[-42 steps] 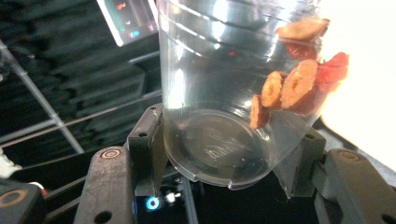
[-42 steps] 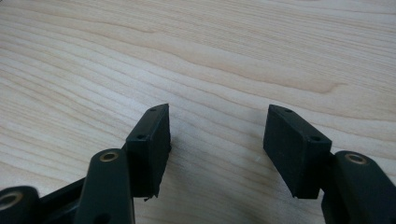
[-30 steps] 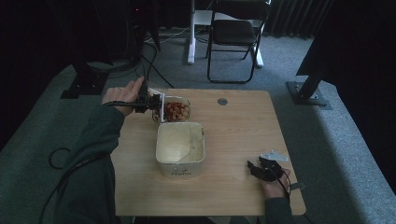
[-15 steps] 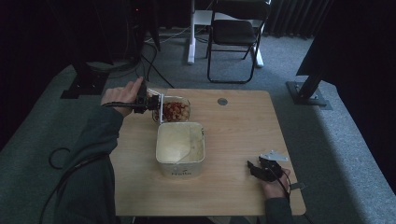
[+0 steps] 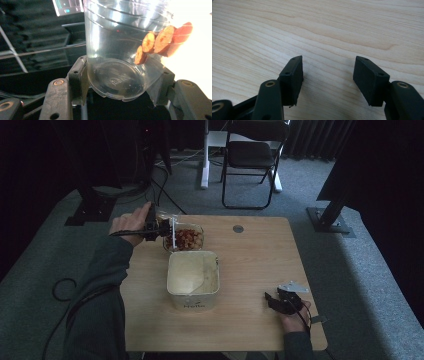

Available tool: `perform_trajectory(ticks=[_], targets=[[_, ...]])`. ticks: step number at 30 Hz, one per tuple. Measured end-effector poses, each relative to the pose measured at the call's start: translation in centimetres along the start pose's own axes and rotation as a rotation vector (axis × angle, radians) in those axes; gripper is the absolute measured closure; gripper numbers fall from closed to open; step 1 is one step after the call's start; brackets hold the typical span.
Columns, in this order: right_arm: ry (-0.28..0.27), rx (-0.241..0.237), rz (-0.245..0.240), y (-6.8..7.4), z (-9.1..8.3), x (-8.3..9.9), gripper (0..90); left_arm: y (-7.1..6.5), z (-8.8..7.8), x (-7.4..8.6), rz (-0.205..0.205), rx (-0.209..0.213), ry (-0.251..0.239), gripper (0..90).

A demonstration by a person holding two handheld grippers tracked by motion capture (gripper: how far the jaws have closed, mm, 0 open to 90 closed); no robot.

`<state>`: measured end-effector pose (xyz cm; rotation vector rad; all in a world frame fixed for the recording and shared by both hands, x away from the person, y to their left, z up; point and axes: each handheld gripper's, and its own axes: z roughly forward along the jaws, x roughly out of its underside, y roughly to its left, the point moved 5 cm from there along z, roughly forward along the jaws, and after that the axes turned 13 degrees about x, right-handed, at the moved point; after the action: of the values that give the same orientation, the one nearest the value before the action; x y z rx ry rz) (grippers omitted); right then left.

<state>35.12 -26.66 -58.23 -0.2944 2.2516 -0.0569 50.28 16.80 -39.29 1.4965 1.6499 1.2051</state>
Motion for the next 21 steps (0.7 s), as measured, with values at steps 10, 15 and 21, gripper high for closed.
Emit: perform_trajectory(ticks=[10, 15, 21], targets=[[0.000, 0.000, 0.000, 0.0, 0.0, 0.0, 40.6, -1.5, 0.1, 0.0, -0.163, 0.154, -0.140, 42.9], [0.000, 0.000, 0.000, 0.0, 0.0, 0.0, 40.5, -1.1, -0.4, 0.4, -0.295, 0.206, -0.219, 42.9], [0.000, 0.000, 0.000, 0.0, 0.0, 0.0, 40.6, -0.9, -1.3, 0.5, -0.423, 0.275, -0.309, 42.8]])
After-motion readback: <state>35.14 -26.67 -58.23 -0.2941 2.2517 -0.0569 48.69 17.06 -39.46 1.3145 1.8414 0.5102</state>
